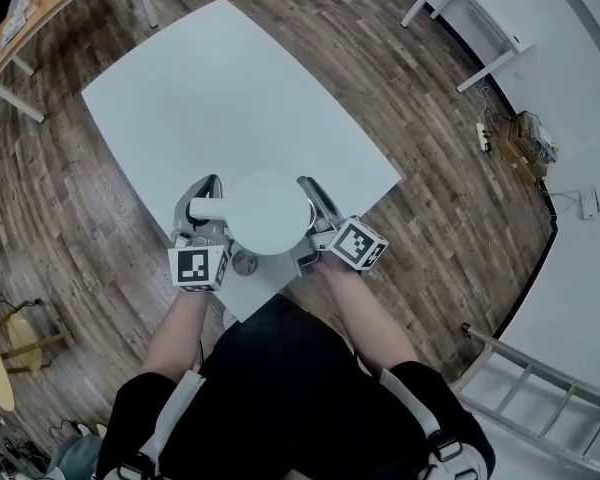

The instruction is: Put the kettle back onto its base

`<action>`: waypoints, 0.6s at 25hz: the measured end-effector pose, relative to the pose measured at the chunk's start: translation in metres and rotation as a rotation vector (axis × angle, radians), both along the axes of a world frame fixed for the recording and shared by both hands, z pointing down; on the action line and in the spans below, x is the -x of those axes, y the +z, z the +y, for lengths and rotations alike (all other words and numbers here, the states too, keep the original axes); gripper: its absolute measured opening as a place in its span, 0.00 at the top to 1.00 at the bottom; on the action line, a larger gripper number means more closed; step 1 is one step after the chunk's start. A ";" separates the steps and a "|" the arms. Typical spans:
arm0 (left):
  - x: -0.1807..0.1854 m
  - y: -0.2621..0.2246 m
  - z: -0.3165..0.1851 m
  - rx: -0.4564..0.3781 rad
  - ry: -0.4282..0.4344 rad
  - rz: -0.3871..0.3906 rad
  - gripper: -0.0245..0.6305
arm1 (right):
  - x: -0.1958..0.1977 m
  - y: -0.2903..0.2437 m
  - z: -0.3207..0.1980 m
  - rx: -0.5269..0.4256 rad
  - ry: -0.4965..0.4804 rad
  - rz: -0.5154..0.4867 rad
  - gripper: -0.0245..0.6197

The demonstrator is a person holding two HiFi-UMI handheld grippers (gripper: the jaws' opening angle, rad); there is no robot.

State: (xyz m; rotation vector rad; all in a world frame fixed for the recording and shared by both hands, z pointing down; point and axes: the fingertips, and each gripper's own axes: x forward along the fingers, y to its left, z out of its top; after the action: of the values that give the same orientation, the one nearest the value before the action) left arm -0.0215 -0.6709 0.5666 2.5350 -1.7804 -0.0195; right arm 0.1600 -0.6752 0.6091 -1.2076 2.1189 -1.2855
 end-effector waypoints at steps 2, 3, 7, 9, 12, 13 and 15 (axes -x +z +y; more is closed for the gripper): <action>0.000 0.003 0.000 0.005 0.005 0.000 0.96 | 0.001 0.003 0.001 0.004 -0.008 -0.006 0.74; 0.001 0.004 0.000 0.009 0.005 0.004 0.96 | 0.002 0.003 0.001 0.001 -0.013 -0.008 0.74; 0.006 0.012 0.001 0.033 -0.004 0.017 0.96 | 0.006 0.004 0.000 -0.003 -0.016 0.009 0.74; 0.006 0.015 0.005 0.029 0.007 0.009 0.96 | 0.007 0.008 0.002 0.006 -0.012 0.014 0.73; 0.004 0.014 0.006 0.017 0.022 -0.002 0.96 | 0.006 0.009 0.004 -0.001 -0.011 0.009 0.73; 0.004 0.015 0.006 0.018 0.024 -0.003 0.96 | 0.006 0.009 0.004 -0.006 -0.013 0.013 0.73; 0.002 0.016 0.006 0.024 0.032 -0.010 0.96 | 0.006 0.011 0.004 -0.012 -0.017 0.036 0.76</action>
State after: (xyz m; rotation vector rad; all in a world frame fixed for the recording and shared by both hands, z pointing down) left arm -0.0238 -0.6650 0.5829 2.5512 -1.7321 0.0147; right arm 0.1537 -0.6709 0.6200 -1.2192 2.1642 -1.2659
